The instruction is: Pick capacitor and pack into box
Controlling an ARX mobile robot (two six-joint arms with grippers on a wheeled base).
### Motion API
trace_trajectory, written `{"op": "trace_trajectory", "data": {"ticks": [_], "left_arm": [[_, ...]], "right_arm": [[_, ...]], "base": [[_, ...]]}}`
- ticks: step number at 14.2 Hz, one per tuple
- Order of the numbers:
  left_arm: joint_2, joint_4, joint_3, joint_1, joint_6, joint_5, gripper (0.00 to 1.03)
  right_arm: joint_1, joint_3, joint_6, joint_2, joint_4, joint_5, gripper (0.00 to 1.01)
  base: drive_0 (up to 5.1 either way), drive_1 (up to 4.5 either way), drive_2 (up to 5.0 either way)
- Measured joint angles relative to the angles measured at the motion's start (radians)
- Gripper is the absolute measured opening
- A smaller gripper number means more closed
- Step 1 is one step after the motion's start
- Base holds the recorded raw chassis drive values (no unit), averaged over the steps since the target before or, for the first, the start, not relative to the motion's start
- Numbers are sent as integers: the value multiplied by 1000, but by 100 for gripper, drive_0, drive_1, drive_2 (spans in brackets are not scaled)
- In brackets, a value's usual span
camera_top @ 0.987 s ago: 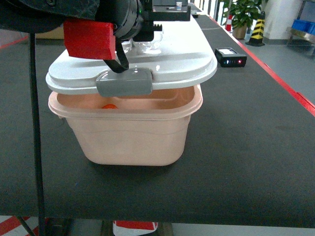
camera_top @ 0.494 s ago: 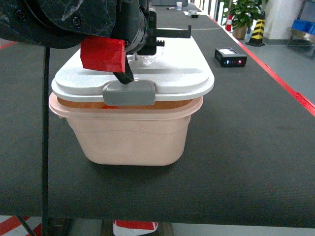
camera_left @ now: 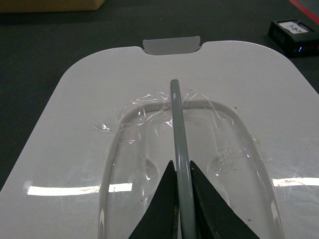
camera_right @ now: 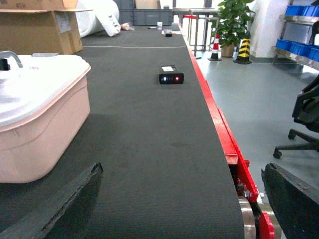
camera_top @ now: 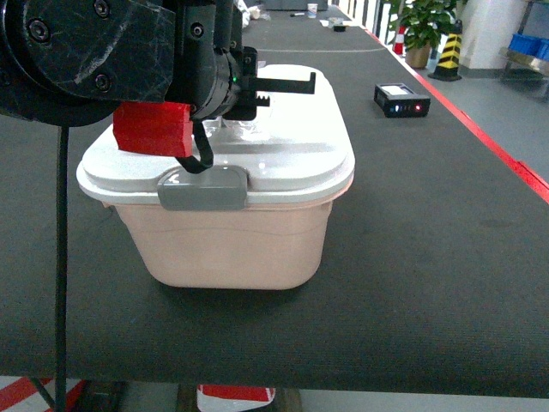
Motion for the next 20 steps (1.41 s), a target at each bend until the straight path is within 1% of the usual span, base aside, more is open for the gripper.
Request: {"op": "trace_trajectory", "data": {"ticks": [2,3,8,10,11,12,13,15,16,17,19,20], "left_arm": [[0,8,-4,8,-4,9,2],[0,18,-6,8,-8,15,6],[0,27,0,-15,1,30,61],[0,66,5,-19,16,27,88],[-11,103,-5,-17,34,24,100],[-45,143,-31,-10,42,26,98],[-110,195,-70,4,56,28,98],[-304,287,-190,44,82,39,98],[-406,336,-281,68,94,45,98],[-504,361,-389,96,114,48,98],[-708,375,-619,149,141,55,98],[-908,352,-777,161,159,55,98]], "right_arm": [[0,0,0,0,0,0,98],[0,0,0,0,0,0,98],[0,0,0,0,0,0,98],[0,0,0,0,0,0,98],[0,0,0,0,0,0,98],[0,0,0,0,0,0,98],[0,0,0,0,0,0,98],[0,0,0,0,0,0,98],[0,0,0,0,0,0,98],[0,0,0,0,0,0,98],[0,0,0,0,0,0,98],[0,0,0,0,0,0,98]], "base": [[0,0,0],[0,0,0],[0,0,0],[0,0,0],[0,0,0],[0,0,0],[0,0,0],[0,0,0],[0,0,0],[0,0,0],[0,0,0],[0,0,0]]}}
